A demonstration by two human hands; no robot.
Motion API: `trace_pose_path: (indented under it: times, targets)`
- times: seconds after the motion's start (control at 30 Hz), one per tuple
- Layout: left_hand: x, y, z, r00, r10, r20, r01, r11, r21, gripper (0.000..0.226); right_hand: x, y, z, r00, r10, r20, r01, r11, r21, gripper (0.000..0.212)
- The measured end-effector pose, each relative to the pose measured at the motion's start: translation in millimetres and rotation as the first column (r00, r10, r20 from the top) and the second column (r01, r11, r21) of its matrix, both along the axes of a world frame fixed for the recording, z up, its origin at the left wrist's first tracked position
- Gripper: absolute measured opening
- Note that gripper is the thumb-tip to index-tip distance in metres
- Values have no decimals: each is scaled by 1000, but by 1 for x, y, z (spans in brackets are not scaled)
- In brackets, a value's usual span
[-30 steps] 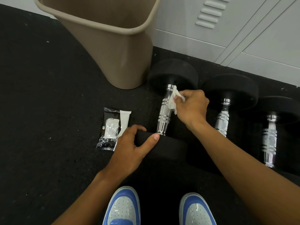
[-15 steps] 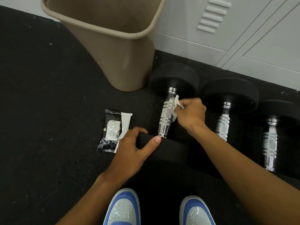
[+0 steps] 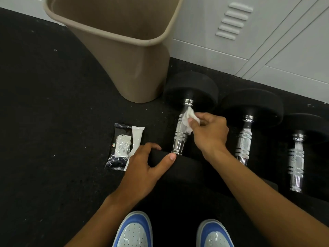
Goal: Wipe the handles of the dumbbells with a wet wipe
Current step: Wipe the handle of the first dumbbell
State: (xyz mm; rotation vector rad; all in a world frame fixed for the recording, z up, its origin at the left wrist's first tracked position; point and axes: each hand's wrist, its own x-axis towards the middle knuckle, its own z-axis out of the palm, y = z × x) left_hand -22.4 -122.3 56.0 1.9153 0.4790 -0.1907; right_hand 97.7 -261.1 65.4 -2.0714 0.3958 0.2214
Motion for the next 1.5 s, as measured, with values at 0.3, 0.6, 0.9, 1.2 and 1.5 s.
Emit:
trace_pose_path:
  times: [0.3, 0.6, 0.9, 1.2, 1.5]
  targets:
    - [-1, -1, 1, 1000, -6, -6, 6, 1000, 7, 54, 20, 1, -8, 977, -124, -173, 127, 992, 8, 17]
    - [0, 0, 2, 1000, -9, -6, 9, 1000, 1, 54, 25, 3, -4, 989, -65, -129, 67, 998, 12, 9]
    - [0, 0, 1, 1000, -6, -7, 6, 1000, 9, 56, 13, 11, 13, 986, 102, 132, -90, 991, -99, 16]
    - [0, 0, 2, 1000, -3, -13, 2, 1000, -29, 53, -2, 1, 1, 1000, 1, -29, -3, 998, -63, 11]
    - [0, -1, 4, 1000, -3, -22, 2, 1000, -26, 53, 9, 2, -6, 998, 54, -19, -56, 993, -106, 16]
